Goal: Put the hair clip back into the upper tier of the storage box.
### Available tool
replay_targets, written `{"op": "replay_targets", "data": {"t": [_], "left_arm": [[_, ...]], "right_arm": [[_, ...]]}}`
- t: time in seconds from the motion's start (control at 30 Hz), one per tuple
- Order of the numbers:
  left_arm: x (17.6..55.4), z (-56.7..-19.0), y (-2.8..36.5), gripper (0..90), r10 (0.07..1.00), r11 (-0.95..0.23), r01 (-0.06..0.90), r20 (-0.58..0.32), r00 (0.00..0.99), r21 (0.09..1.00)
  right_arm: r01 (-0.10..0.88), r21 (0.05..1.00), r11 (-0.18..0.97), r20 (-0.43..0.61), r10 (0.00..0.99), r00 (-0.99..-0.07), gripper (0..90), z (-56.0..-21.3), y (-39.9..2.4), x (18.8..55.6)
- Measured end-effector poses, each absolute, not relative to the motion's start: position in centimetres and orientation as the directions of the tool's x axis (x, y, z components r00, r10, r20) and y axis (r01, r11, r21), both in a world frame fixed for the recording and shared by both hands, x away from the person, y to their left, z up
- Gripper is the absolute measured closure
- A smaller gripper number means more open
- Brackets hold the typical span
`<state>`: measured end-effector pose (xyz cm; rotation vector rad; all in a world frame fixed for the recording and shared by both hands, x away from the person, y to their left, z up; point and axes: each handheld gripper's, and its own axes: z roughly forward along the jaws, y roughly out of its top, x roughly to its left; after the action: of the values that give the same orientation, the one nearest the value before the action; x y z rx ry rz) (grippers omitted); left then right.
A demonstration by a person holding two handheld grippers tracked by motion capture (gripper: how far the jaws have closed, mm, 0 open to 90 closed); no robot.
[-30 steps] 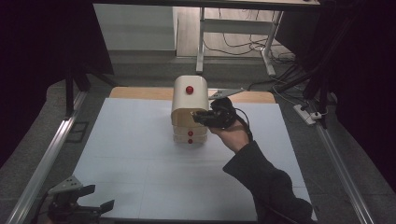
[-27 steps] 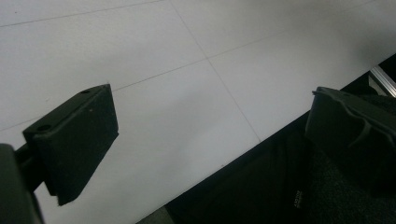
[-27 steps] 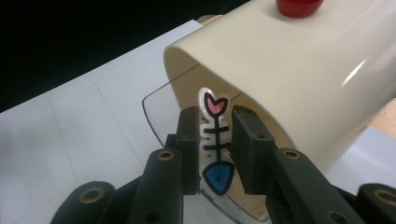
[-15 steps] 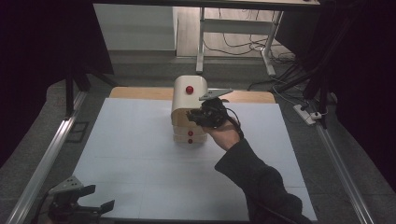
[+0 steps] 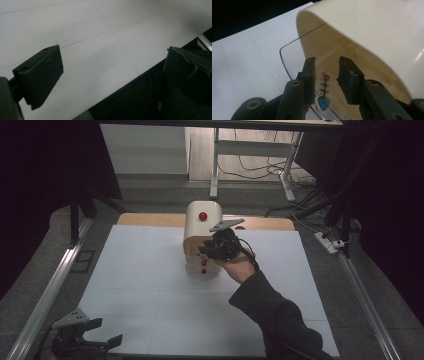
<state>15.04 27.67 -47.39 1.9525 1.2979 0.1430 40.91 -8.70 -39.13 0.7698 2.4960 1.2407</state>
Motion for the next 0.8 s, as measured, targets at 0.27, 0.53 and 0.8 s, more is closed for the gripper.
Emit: {"op": "replay_targets", "data": {"t": [0.27,0.53,0.8], "left_arm": [[15.0,-47.4,27.7,3.0,0.826,-0.183,0.738,-0.307,0.474,0.649],[15.0,-47.4,27.7,3.0,0.826,-0.179,0.739,-0.308,0.472,0.65],[15.0,-47.4,27.7,3.0,0.827,-0.18,0.739,-0.308,0.471,0.649]], "right_arm": [[0.349,0.791,0.503,0.04,0.526,-0.849,62.3,-38.0,-9.0,40.2],[0.345,0.789,0.509,0.068,0.486,-0.871,56.1,-37.3,-9.6,38.7],[0.335,0.781,0.528,0.06,0.47,-0.881,48.5,-37.6,-10.1,37.6]]}}
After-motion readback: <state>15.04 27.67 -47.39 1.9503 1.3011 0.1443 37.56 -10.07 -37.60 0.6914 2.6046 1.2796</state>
